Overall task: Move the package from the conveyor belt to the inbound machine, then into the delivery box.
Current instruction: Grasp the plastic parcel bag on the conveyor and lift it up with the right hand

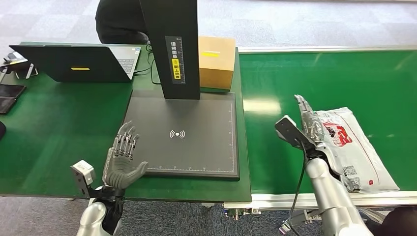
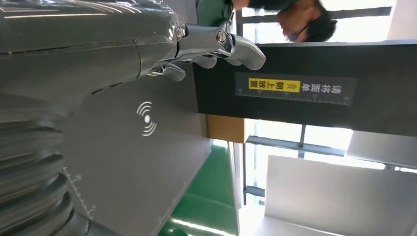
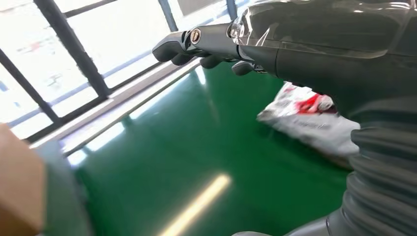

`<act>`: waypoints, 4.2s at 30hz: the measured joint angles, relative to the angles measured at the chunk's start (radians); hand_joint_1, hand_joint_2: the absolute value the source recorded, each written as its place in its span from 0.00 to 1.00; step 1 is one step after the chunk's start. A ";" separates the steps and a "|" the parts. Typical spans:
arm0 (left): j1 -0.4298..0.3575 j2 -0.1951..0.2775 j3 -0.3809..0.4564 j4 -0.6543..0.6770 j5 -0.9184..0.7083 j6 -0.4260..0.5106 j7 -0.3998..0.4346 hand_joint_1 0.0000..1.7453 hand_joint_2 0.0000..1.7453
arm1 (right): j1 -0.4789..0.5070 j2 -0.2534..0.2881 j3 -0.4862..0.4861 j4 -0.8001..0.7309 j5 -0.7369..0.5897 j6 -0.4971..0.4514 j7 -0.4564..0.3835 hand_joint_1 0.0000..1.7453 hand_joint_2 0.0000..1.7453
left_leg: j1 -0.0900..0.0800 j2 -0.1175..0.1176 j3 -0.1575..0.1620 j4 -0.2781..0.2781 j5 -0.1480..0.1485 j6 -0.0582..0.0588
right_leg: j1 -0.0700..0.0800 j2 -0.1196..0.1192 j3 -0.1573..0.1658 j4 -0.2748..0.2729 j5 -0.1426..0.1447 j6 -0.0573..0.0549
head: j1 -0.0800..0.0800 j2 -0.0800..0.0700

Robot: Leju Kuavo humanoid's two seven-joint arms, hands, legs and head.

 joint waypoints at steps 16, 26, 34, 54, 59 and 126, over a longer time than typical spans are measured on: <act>0.053 0.001 0.013 -0.048 0.024 0.004 0.012 0.00 1.00 | -0.125 -0.218 0.015 0.257 0.117 -0.177 0.139 0.00 1.00 | 0.000 0.000 0.000 0.000 0.000 0.000 | 0.000 0.000 0.000 0.000 0.000 0.000 | 0.000 0.000; 0.066 0.001 0.013 -0.054 0.018 0.009 0.017 0.00 1.00 | 0.004 -0.251 -0.045 0.214 0.118 -0.268 0.215 0.00 1.00 | 0.000 -0.002 0.000 -0.001 -0.001 0.000 | 0.000 -0.003 0.000 0.000 -0.002 0.000 | 0.000 0.000; 0.065 0.001 0.015 -0.054 0.005 0.014 0.016 0.00 1.00 | 0.258 -0.158 -0.185 -0.018 0.205 -0.242 0.310 0.00 1.00 | 0.000 -0.002 0.000 -0.002 -0.002 0.000 | 0.000 -0.003 0.000 0.000 -0.003 -0.001 | 0.000 0.000; 0.073 0.000 0.017 -0.055 -0.056 0.011 0.036 0.00 1.00 | 0.397 -0.002 -0.443 -0.130 0.343 -0.176 0.459 0.00 1.00 | -0.001 -0.001 0.001 -0.002 -0.002 0.000 | -0.001 -0.003 0.000 0.000 -0.004 -0.001 | 0.000 0.000; 0.073 0.000 0.018 -0.055 -0.057 0.006 0.038 0.00 1.00 | 0.328 -0.033 -0.472 -0.019 0.361 -0.190 0.441 0.00 1.00 | -0.001 -0.001 0.001 -0.002 -0.002 0.000 | -0.001 -0.003 0.001 0.000 -0.004 -0.001 | 0.000 0.000; 0.050 0.002 -0.009 -0.054 -0.036 0.027 0.037 0.00 1.00 | -0.201 -0.028 -0.077 0.529 -0.171 -0.003 0.092 0.00 1.00 | -0.001 -0.001 0.002 -0.003 0.001 0.001 | -0.001 -0.002 0.001 0.001 -0.001 0.000 | 0.000 0.000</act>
